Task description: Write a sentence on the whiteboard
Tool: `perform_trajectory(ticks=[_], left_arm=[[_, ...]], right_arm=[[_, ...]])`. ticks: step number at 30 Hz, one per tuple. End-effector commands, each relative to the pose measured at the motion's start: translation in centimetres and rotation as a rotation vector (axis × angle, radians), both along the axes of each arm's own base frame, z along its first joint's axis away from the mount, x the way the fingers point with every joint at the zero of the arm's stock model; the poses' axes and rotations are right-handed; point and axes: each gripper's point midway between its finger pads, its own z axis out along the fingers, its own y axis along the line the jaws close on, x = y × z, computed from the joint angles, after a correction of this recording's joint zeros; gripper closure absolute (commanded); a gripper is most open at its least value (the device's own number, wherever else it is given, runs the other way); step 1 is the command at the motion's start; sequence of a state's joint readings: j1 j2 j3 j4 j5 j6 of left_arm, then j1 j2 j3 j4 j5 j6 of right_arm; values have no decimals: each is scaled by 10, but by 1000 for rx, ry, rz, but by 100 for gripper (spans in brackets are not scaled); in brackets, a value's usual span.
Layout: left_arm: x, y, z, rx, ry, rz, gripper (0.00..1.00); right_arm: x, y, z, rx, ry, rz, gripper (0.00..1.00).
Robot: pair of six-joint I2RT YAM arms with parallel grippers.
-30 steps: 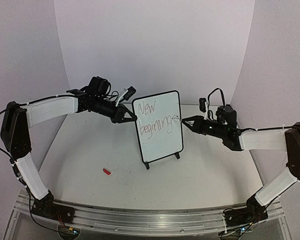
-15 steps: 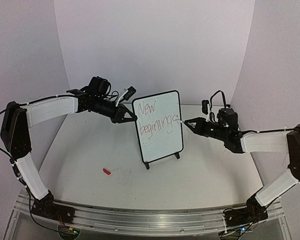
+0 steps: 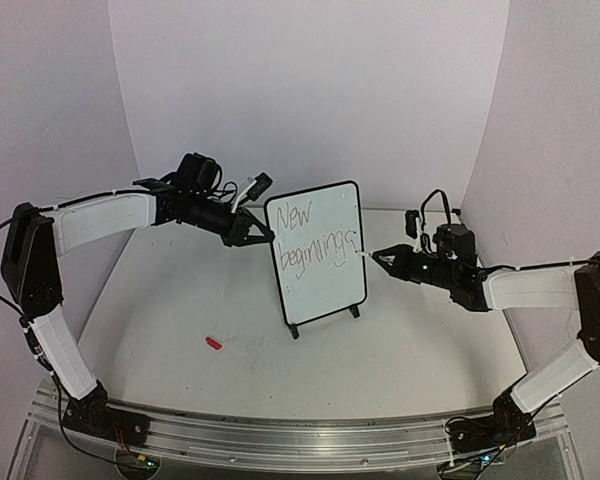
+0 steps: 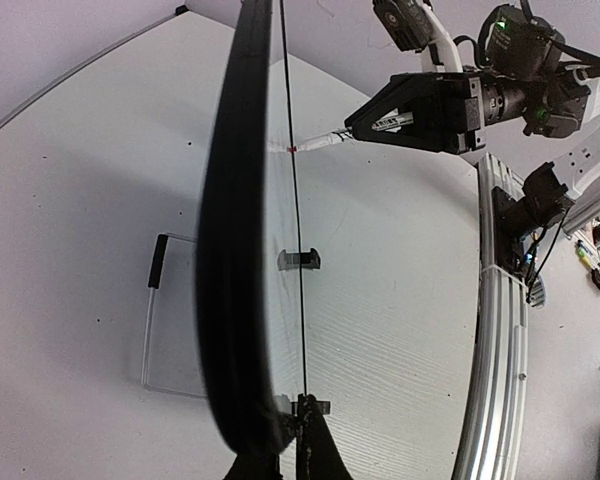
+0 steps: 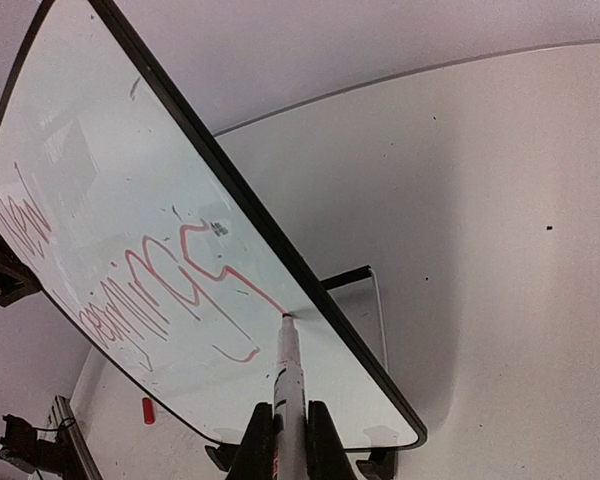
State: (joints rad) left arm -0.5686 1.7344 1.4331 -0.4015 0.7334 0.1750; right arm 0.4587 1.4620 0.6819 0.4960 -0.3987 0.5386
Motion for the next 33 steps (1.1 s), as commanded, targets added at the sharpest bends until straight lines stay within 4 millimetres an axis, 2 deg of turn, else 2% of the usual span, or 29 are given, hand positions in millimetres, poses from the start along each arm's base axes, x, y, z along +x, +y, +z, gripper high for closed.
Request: perform_trajectory(ticks=[1, 8, 11, 16, 20, 26, 30, 33], left_arm=[[-19, 1, -23, 78, 62, -37, 100], [-19, 0, -25, 80, 64, -36, 100], [-18, 1, -25, 81, 62, -35, 100], [-18, 1, -24, 81, 59, -34, 100], [-18, 1, -24, 81, 60, -35, 100], [-18, 1, -25, 82, 65, -34, 100], [-19, 0, -27, 83, 69, -37, 100], [-19, 0, -27, 84, 70, -36, 100]], right_arm=[[3, 5, 12, 3, -34, 36, 100], [5, 22, 22, 35, -44, 119, 100], [0, 24, 41, 82, -86, 138, 100], [-28, 21, 87, 166, -193, 202, 100], [-55, 18, 105, 181, -244, 266, 100], [-69, 8, 98, 79, -223, 249, 100], [-75, 5, 96, 49, -207, 235, 100], [-78, 6, 87, 32, -185, 218, 100]])
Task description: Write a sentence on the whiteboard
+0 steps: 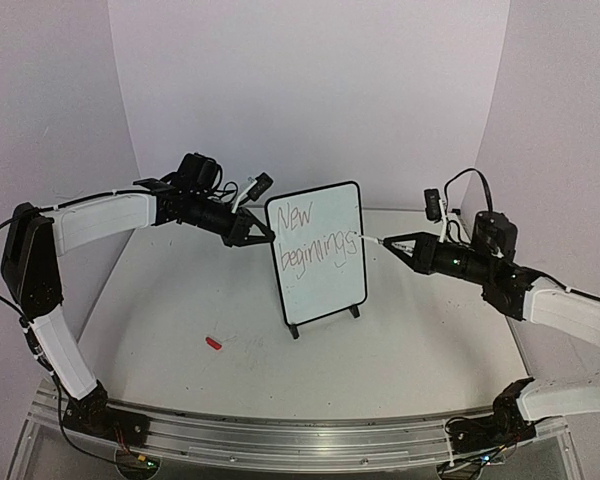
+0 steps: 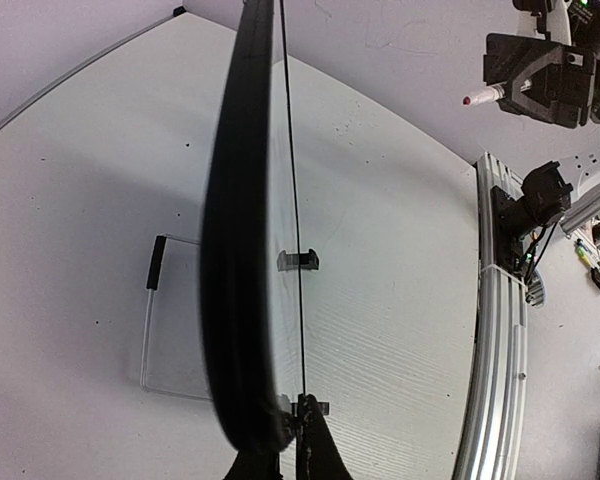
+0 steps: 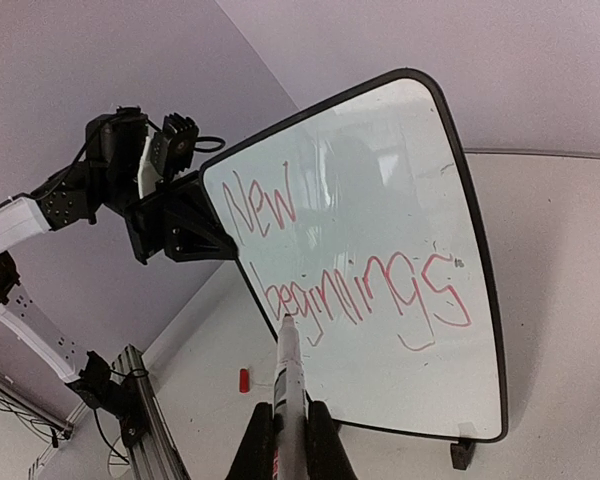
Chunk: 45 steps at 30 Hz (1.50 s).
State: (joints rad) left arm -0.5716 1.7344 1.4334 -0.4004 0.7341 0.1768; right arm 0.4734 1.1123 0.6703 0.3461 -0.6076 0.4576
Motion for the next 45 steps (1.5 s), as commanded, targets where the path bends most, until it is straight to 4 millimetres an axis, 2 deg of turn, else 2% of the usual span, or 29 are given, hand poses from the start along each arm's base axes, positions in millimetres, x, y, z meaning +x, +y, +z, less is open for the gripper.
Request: perform_trajectory(ticks=[1, 7, 18, 25, 30, 35, 45], left_arm=[[-18, 1, -28, 86, 73, -31, 100], [-18, 1, -29, 88, 76, -29, 100], [-18, 2, -30, 93, 74, -25, 100], [-19, 2, -29, 95, 69, -24, 100], [-19, 2, -28, 94, 68, -24, 100], [-18, 3, -28, 97, 65, -23, 100], [-19, 3, -29, 99, 66, -24, 100]], right_arm=[[-7, 0, -15, -54, 23, -31, 100], [-14, 23, -41, -123, 53, -53, 100], [-28, 95, -70, -154, 37, 27, 100], [-26, 136, -96, -206, 43, 56, 100], [-16, 146, -110, -197, 64, 33, 100], [-8, 148, -121, -209, 79, -3, 100], [-2, 154, -135, -219, 108, -14, 100]])
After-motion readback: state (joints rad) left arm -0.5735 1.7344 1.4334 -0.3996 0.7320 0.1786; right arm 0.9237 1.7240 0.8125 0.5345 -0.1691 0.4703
